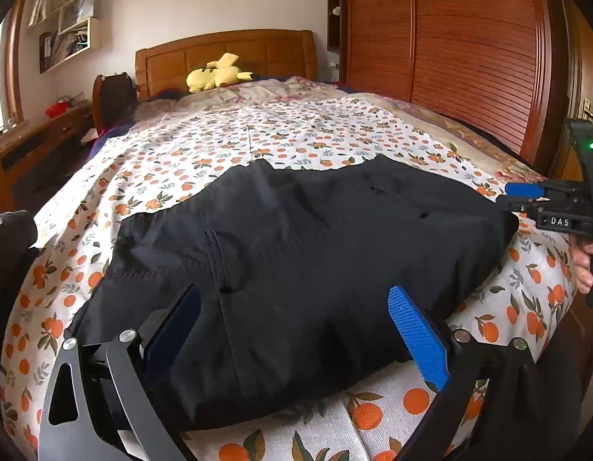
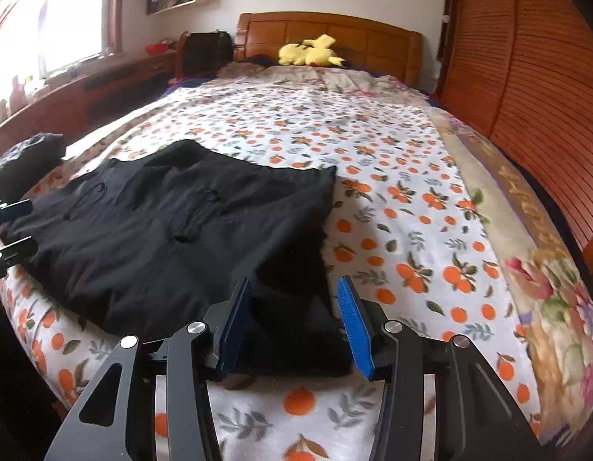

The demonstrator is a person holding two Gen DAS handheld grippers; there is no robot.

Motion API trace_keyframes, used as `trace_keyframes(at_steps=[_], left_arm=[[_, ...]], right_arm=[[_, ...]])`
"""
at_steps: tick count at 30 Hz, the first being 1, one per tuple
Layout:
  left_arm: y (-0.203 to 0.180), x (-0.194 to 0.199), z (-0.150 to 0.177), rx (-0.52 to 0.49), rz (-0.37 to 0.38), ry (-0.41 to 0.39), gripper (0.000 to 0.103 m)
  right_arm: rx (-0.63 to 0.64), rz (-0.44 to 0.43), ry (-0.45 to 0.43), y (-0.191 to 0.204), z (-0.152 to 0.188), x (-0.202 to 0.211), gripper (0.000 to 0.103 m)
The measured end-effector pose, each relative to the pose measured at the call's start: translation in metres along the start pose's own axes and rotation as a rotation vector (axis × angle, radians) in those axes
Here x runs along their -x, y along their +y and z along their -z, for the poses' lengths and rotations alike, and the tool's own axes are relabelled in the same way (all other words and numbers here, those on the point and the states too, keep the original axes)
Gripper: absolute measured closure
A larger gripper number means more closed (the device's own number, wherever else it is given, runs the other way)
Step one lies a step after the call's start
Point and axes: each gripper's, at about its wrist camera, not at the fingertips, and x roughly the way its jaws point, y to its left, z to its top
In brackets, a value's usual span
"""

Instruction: Fold large clothes

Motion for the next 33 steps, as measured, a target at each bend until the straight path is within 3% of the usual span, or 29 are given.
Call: trace_keyframes(at_steps=[2, 6, 12, 17, 19, 23, 28, 33], left_arm=[[-0.002, -0.001, 0.001, -0.001, 0.001, 0.003, 0.004], [-0.003, -0.006, 0.004, -0.001, -0.002, 0.019, 0.004], [-0.006, -0.017, 0.008, -0.017, -0.015, 0.046, 0.004], [-0.008, -0.025, 0.011, -0.017, -0.011, 0.072, 0.004], [-0.009, -0.028, 0.012, -0.023, -0.013, 0.077, 0.004], [-0.013, -0.034, 0.013, -0.028, -0.016, 0.086, 0.004], [-0.013, -0.039, 0.014, -0.024, -0.018, 0.094, 0.004], [-0.013, -0.040, 0.014, -0.024, -0.020, 0.094, 0.003]], right_arm=[[-0.029, 0.001, 0.023, -0.007, 0.004, -0.005, 0.058], [-0.102, -0.009, 0.053, -0.020, 0.011, -0.014, 0.037], [-0.176, -0.069, 0.061, -0.030, 0.016, -0.017, 0.036], [-0.189, -0.097, 0.018, -0.027, 0.012, -0.004, 0.035], [-0.194, -0.107, 0.017, -0.026, 0.011, -0.004, 0.023], [-0.194, -0.106, 0.066, -0.025, 0.016, -0.019, 0.023], [-0.263, -0.166, 0.123, -0.031, 0.022, -0.036, 0.023], [-0.257, -0.219, 0.130, -0.023, 0.021, -0.038, 0.042]])
